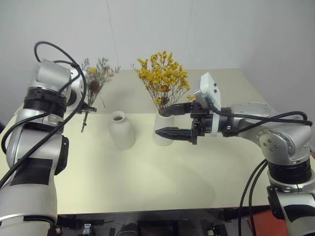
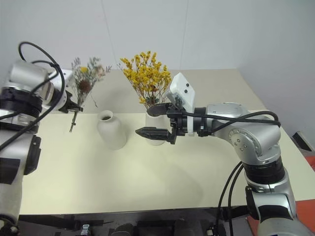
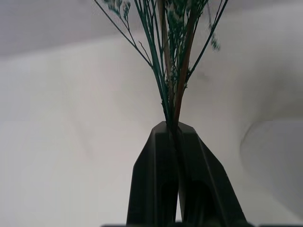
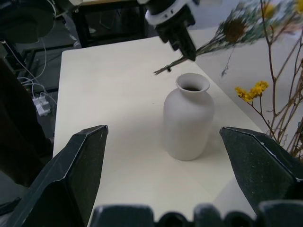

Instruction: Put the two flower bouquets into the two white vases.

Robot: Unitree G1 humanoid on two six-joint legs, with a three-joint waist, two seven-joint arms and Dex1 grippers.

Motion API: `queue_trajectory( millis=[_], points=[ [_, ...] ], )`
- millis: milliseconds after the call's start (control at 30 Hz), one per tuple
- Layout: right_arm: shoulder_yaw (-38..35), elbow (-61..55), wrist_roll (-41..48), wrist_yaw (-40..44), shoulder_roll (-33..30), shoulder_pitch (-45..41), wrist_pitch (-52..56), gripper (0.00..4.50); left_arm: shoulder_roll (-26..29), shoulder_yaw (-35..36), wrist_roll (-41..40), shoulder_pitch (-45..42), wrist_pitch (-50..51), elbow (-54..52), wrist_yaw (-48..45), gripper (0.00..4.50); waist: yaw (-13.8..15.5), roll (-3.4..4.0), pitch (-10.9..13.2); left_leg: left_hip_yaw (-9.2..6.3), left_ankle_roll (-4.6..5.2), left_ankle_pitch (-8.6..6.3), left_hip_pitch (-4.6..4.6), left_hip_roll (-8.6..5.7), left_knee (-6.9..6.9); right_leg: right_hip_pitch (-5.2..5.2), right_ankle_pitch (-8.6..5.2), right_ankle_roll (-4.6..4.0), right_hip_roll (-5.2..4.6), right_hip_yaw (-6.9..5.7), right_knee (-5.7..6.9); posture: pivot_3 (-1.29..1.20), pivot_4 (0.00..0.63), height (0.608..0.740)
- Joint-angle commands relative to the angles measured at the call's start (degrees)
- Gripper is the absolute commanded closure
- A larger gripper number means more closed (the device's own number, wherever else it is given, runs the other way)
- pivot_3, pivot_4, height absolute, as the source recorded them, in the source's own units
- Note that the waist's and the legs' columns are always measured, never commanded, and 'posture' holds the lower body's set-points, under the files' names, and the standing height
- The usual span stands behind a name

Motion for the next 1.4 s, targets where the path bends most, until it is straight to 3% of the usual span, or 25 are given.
queue_trajectory(
  millis=[33, 267, 567, 967, 1400],
  points=[
    [0.07, -2.03, 0.48, -2.54, 1.90, -3.33, 1.45, 0.00, 1.40, 4.96, -1.63, 1.47, -2.91, -8.95, 1.69, 4.48, 0.00, 0.00, 0.00, -0.01, 0.00, 0.00, -0.01, 0.00, 0.00, -0.02, 0.00, 0.00, 0.00, -0.01, 0.00, 0.00, 0.150, 0.740],
    [5.85, -0.15, -3.07, -8.08, 6.35, -5.56, 5.64, 0.00, 0.17, 15.99, -5.55, 11.66, -12.92, -25.15, 5.65, 4.48, 0.07, 0.01, 0.00, 0.01, -0.03, 0.02, -0.03, 0.03, 0.03, -0.07, 0.02, -0.03, -0.01, 0.02, 0.07, 0.00, 0.150, 0.740],
    [9.13, 7.80, -7.48, -13.39, 13.73, -10.80, 11.74, 0.00, -4.05, 26.19, -17.03, 16.11, -20.45, -34.26, 2.19, 4.48, 0.29, 0.01, -0.01, 0.02, -0.11, 0.07, -0.11, 0.02, 0.03, -0.13, 0.08, -0.05, -0.03, 0.01, 0.12, 0.00, 0.150, 0.740],
    [5.77, 7.11, -7.76, -16.67, 16.23, -12.53, 20.91, 0.00, -5.08, 31.71, -28.64, 22.62, -23.23, -41.31, -0.96, 4.48, 0.06, 0.01, -0.01, 0.01, -0.11, 0.07, -0.10, 0.02, 0.02, -0.12, 0.09, -0.05, -0.02, 0.00, 0.12, 0.00, 0.150, 0.740],
    [4.83, 6.91, -8.29, -15.84, 15.99, -12.07, 21.35, 0.00, -2.87, 26.49, -32.57, 27.89, -24.09, -47.74, -5.11, 4.48, -0.50, 0.01, -0.01, 0.01, -0.11, 0.07, -0.08, 0.02, 0.02, -0.11, 0.09, -0.05, -0.02, 0.01, 0.08, 0.00, 0.150, 0.740]
  ],
)
